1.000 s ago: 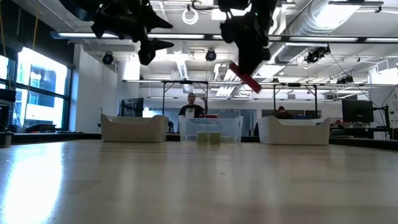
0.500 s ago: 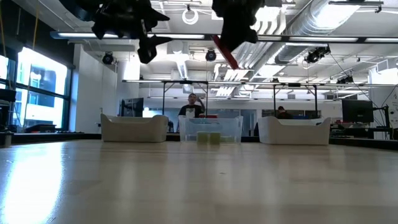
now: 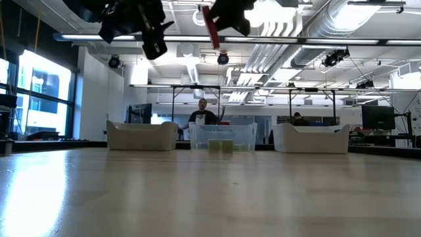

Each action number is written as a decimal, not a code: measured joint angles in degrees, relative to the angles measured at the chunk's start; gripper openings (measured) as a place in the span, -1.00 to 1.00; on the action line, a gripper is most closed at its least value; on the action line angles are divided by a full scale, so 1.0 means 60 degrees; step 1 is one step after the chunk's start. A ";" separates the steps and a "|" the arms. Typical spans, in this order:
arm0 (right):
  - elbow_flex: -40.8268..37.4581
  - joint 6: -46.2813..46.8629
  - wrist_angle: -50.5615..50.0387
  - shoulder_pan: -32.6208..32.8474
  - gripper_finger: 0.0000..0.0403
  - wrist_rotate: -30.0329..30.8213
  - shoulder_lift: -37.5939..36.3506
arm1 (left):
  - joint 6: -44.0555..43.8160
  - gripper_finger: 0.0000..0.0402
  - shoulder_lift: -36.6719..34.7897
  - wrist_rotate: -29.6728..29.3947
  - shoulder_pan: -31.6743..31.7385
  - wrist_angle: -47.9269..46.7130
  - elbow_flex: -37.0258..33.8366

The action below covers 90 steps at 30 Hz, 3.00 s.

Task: Sort & place blocks by color
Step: Put the red block into the gray bin

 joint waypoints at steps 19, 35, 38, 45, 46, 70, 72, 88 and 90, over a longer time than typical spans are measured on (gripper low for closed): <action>0.0000 -0.0758 0.5333 -0.0011 -0.53 -0.3003 0.0000 | 0.0003 0.11 0.0000 0.1534 0.0000 0.0072 0.0000; 0.0000 -0.1189 0.6715 -0.0011 -0.53 -0.3377 0.0000 | -0.2342 0.11 0.0000 0.1487 -0.0344 0.5282 0.0000; 0.0000 -0.1215 0.6909 -0.0011 -0.53 -0.3379 0.0000 | -0.2712 0.11 0.0000 0.1192 -0.0510 0.5752 0.0000; 0.0000 -0.1459 0.7095 -0.0011 -0.53 -0.3387 0.0042 | -0.2742 0.11 0.0000 0.0506 -0.0851 0.5781 0.0000; 0.0000 -0.1457 0.7062 -0.0011 -0.53 -0.3383 0.0058 | -0.2725 0.11 0.0000 0.0421 -0.0916 0.5782 0.0000; 0.0000 -0.1416 0.6888 -0.0007 -0.53 -0.3507 0.0237 | -0.2717 -0.05 0.0000 -0.0790 -0.1902 0.6688 0.0000; 0.0000 -0.1397 0.6813 -0.0007 -0.53 -0.3503 0.0237 | -0.2687 -0.13 0.0000 -0.0980 -0.1902 0.6685 0.0000; 0.0000 -0.1427 0.6764 -0.0015 -0.51 -0.3455 0.0226 | -0.2456 -0.84 -0.0021 -0.0760 -0.1891 0.6688 0.0000; 0.0000 -0.1433 0.6772 -0.0007 -0.49 -0.3346 0.0226 | -0.2478 -0.84 -0.0018 -0.0739 -0.1891 0.6692 0.0000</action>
